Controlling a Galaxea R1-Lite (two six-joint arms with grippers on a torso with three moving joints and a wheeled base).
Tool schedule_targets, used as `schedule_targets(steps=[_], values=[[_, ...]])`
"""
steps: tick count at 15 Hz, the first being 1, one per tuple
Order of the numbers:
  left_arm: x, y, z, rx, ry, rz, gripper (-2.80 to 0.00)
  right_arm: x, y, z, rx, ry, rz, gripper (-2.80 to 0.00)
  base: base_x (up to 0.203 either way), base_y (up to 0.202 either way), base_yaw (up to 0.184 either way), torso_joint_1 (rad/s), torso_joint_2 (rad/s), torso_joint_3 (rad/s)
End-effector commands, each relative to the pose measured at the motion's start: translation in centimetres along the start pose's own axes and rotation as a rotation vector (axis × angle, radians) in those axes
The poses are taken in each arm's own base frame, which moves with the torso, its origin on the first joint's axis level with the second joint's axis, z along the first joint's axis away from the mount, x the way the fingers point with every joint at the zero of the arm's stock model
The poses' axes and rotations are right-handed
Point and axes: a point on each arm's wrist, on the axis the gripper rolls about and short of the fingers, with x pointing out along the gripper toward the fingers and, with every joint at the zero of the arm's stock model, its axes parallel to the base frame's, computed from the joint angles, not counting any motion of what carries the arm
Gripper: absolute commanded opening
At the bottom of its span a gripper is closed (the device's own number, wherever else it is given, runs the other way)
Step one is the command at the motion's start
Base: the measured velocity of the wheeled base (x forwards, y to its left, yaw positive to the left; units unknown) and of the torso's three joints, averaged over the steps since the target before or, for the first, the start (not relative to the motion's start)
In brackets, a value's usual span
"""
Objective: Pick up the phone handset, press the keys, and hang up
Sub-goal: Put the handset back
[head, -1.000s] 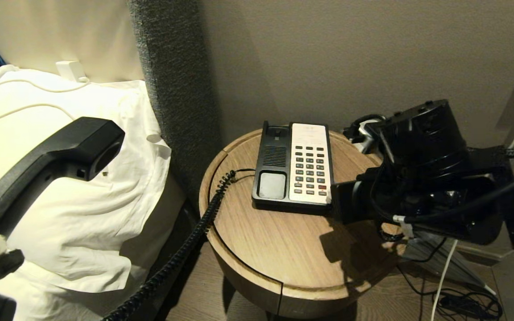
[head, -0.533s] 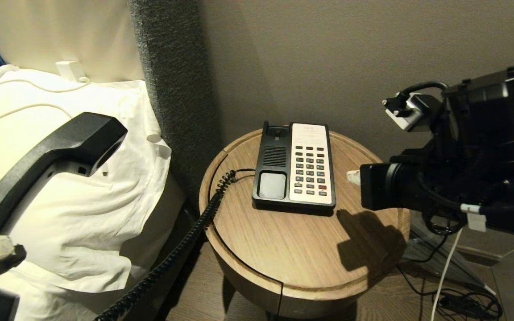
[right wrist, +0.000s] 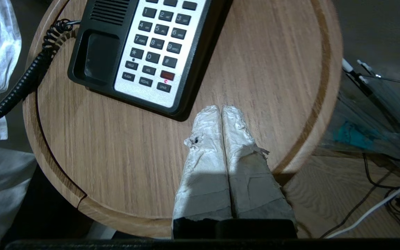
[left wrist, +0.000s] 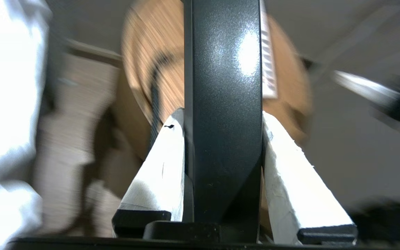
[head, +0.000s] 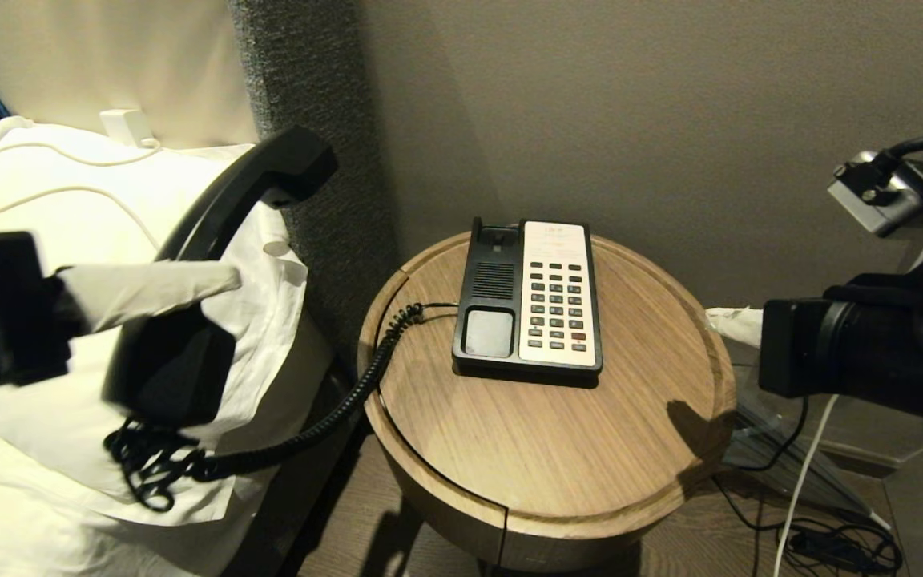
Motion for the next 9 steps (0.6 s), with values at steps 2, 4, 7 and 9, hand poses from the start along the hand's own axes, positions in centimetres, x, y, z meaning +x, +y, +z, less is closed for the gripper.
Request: schedule_targets(steps=[2,4,7,9], values=[[10.9,-2.0,1.0,0.090,0.096,0.172,-2.80,-1.4,-1.4,0.8,0.038,-0.056,-0.033,-2.80,0.000,0.000,0.000,0.000,0.00,0.000],[15.0,-3.7,1.2,0.129,0.094,0.212,-2.80,-2.0,-2.1,1.0,0.056,-0.070,-0.058,-2.80,0.000,0.000,0.000,0.000,0.00,0.000],[19.1,-6.3,0.5,0.180,0.114,0.249,-2.80,-3.1,-3.3,0.9,0.093,-0.094,-0.096,-2.80,0.000,0.000,0.000,0.000,0.00,0.000],[21.3,-7.9,-0.6,0.202,0.140,0.235,-2.80,-4.4,-4.3,0.5,0.116,-0.114,-0.120,-2.80,0.000,0.000,0.000,0.000,0.00,0.000]])
